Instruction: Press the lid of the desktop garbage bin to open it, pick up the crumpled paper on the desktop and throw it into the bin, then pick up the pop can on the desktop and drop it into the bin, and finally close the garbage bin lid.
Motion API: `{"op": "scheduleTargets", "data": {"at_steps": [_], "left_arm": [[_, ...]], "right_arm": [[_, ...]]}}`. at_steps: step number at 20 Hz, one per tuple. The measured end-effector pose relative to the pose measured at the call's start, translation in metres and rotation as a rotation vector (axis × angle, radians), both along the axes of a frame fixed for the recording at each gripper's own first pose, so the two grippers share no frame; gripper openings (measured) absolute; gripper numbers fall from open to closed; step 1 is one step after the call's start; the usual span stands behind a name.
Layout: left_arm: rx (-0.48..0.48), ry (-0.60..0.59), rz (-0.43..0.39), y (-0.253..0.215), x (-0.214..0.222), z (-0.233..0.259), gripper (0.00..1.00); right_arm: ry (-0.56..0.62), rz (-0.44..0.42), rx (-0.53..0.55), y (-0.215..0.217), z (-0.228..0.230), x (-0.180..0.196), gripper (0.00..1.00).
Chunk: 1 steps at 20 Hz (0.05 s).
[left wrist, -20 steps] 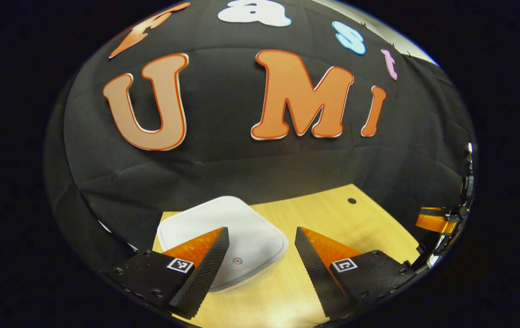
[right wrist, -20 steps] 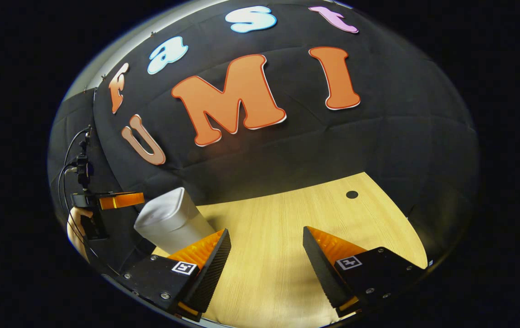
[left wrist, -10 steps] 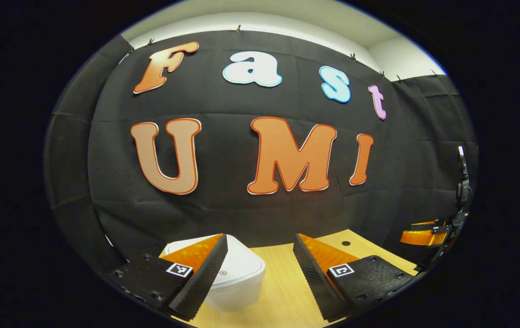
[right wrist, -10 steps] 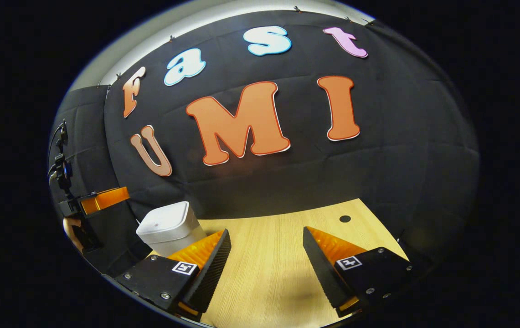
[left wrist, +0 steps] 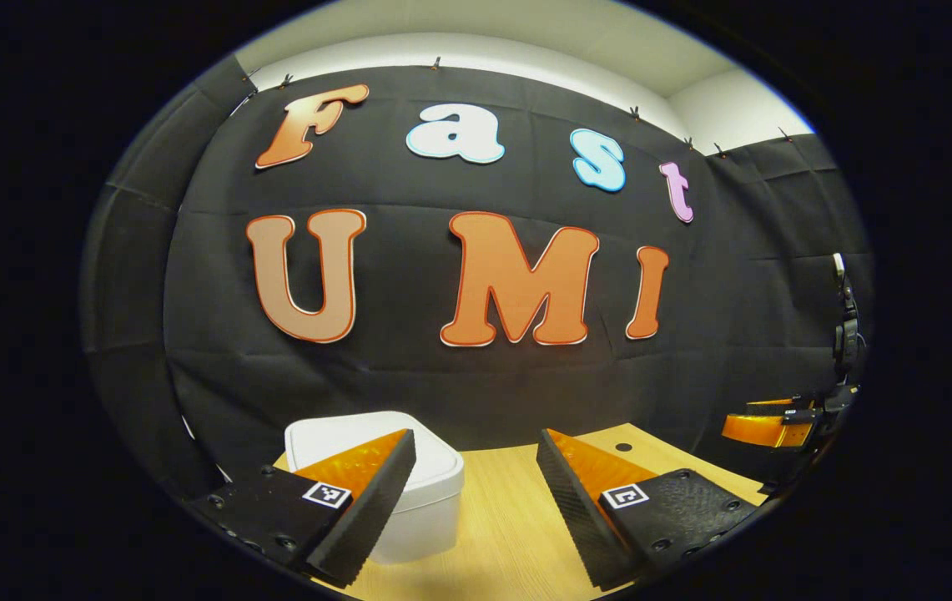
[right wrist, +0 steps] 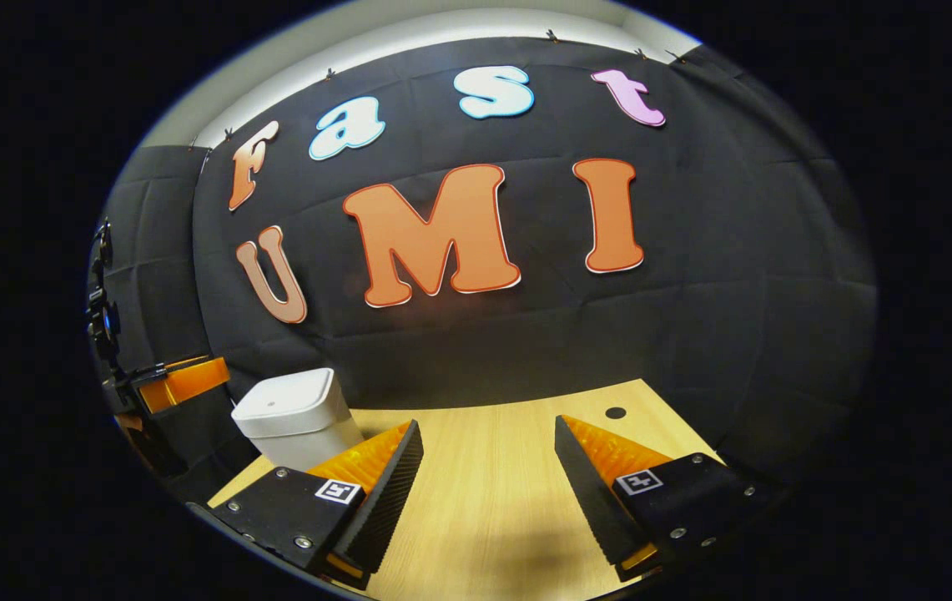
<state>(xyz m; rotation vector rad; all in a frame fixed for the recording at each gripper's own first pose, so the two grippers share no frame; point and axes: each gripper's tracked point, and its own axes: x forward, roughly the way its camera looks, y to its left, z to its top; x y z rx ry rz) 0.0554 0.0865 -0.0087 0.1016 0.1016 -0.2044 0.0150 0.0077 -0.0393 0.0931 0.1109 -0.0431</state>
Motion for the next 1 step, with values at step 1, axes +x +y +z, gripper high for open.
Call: {"op": "scheduleTargets", "data": {"at_steps": [1], "left_arm": [[0.003,0.022,0.003,-0.0005,0.0003,-0.0062,0.93]], "right_arm": [[-0.001,0.001,-0.013,0.001,-0.0012,-0.0002,1.0]]}}
